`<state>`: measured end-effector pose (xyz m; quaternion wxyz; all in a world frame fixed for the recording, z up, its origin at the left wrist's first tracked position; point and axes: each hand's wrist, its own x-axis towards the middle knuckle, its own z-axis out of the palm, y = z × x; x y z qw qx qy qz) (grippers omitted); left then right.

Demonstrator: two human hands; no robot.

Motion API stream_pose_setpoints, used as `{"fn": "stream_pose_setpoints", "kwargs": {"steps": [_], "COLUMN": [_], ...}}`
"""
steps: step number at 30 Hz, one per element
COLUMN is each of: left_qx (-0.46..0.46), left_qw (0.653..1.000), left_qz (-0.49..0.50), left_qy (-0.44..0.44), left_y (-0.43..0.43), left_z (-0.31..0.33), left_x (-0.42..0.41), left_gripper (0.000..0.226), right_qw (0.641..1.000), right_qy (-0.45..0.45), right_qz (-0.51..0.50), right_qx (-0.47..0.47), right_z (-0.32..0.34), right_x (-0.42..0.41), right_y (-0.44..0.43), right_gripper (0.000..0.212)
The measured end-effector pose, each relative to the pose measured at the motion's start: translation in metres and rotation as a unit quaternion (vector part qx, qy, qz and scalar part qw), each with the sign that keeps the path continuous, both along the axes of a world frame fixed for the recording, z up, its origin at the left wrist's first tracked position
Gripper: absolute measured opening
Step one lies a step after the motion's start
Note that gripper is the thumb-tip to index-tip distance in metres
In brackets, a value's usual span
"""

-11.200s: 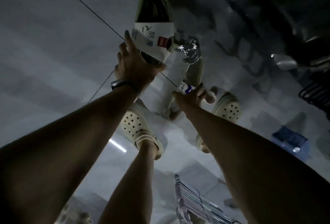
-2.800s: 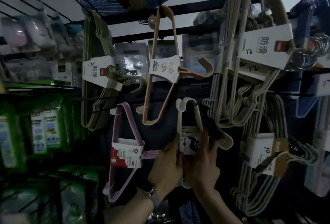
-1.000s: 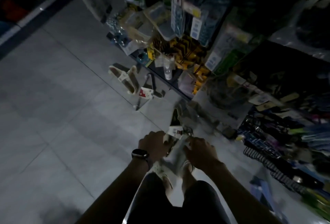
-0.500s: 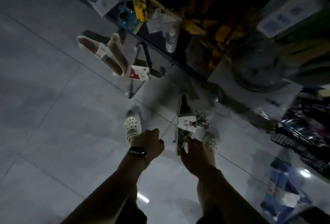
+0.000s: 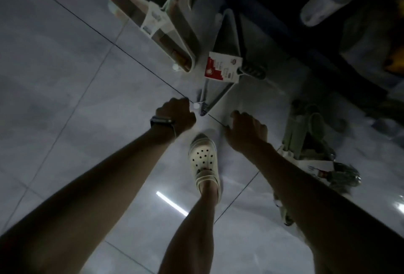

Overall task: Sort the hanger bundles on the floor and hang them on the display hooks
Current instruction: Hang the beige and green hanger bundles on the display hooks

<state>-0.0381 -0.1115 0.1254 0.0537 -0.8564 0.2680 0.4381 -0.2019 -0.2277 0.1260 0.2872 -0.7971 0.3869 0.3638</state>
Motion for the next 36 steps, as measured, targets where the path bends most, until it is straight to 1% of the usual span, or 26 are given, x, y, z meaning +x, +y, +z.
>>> {"fn": "stream_pose_setpoints", "kwargs": {"steps": [2,5,7,9,12,15,17,18,21,24,26,27,28,29,30,31,32,33,34,35,36], "left_qx": [-0.021,-0.051,-0.066,-0.072,-0.038,-0.068,-0.083,-0.075,-0.013,0.028,0.044,0.042,0.032,0.012,-0.005,-0.012,-0.009,0.002,0.013,0.018,0.016], "left_qw": [1.0,0.998,0.997,0.997,0.995,0.992,0.991,0.993,0.996,0.996,0.994,0.995,0.996,0.997,0.992,0.984,0.974,0.962,0.95,0.939,0.929], "left_qz": [0.018,0.037,0.042,0.039,0.03,0.061,0.068,0.065,0.029,0.006,0.027,0.042,0.06,0.082,0.106,0.141,0.192,0.251,0.301,0.339,0.369], "left_qy": [-0.011,-0.021,-0.014,0.016,0.083,0.086,0.075,0.07,0.082,0.09,0.094,0.084,0.053,-0.001,-0.064,-0.108,-0.123,-0.108,-0.078,-0.047,-0.023], "left_y": [-0.008,-0.025,-0.037,-0.049,-0.06,-0.053,-0.033,-0.02,0.026,0.071,0.09,0.096,0.099,0.098,0.093,0.086,0.076,0.067,0.059,0.051,0.044], "left_z": [-0.03,-0.075,-0.102,-0.128,-0.161,-0.175,-0.176,-0.173,-0.163,-0.154,-0.148,-0.146,-0.143,-0.141,-0.139,-0.136,-0.135,-0.137,-0.142,-0.147,-0.155], "left_x": [0.025,0.065,0.086,0.098,0.097,0.078,0.064,0.057,0.03,0.001,-0.011,-0.015,-0.016,-0.017,-0.015,-0.013,-0.009,-0.004,0.0,0.004,0.008], "left_gripper": [0.046,0.055,0.063,0.071,0.087,0.091,0.087,0.083,0.07,0.05,0.047,0.046,0.045,0.046,0.054,0.071,0.093,0.114,0.13,0.14,0.146], "right_qw": [1.0,0.997,0.996,0.996,0.997,0.999,1.0,1.0,0.997,0.989,0.984,0.984,0.98,0.97,0.956,0.941,0.929,0.919,0.912,0.907,0.908], "right_qy": [-0.007,-0.007,-0.003,0.011,0.036,0.017,0.011,0.023,0.081,0.148,0.163,0.141,0.108,0.074,0.048,0.028,0.015,0.002,-0.007,-0.013,-0.016], "right_qz": [-0.004,-0.031,-0.024,-0.005,0.024,0.038,0.013,0.009,0.016,-0.004,-0.061,-0.108,-0.169,-0.233,-0.291,-0.337,-0.37,-0.394,-0.411,-0.42,-0.418], "right_qx": [0.019,0.072,0.087,0.083,0.06,0.022,0.01,0.002,-0.003,0.015,0.023,0.023,0.02,0.014,0.012,0.012,0.01,0.0,-0.013,-0.026,-0.033], "right_z": [-0.028,-0.065,-0.088,-0.108,-0.128,-0.133,-0.132,-0.131,-0.125,-0.122,-0.125,-0.127,-0.129,-0.132,-0.135,-0.14,-0.143,-0.149,-0.156,-0.163,-0.167], "right_x": [0.023,0.05,0.064,0.071,0.07,0.053,0.035,0.025,-0.012,-0.032,-0.032,-0.03,-0.026,-0.02,-0.013,-0.005,0.003,0.008,0.012,0.012,0.011], "right_y": [-0.001,0.001,0.003,0.003,0.004,0.006,0.008,0.009,0.012,0.015,0.017,0.02,0.022,0.025,0.027,0.028,0.028,0.027,0.026,0.025,0.025], "right_gripper": [0.042,0.052,0.049,0.046,0.045,0.038,0.034,0.033,0.043,0.045,0.052,0.059,0.066,0.075,0.09,0.105,0.117,0.122,0.124,0.124,0.124]}}
